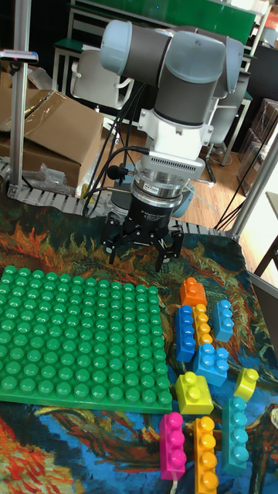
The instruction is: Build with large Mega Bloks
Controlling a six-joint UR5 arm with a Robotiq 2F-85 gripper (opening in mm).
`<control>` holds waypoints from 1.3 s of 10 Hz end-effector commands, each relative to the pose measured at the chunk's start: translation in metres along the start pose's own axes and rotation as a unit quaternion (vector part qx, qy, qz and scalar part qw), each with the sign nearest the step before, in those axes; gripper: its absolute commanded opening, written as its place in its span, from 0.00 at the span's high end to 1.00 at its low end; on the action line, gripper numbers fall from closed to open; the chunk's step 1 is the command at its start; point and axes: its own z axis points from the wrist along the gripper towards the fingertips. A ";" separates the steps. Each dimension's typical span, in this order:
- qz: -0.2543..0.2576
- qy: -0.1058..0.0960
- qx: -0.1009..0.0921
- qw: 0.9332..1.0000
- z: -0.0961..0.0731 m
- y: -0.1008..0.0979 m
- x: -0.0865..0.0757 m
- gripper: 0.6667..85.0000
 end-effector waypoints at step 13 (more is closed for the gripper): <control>0.060 -0.119 -0.003 0.991 -0.007 0.000 -0.061 0.99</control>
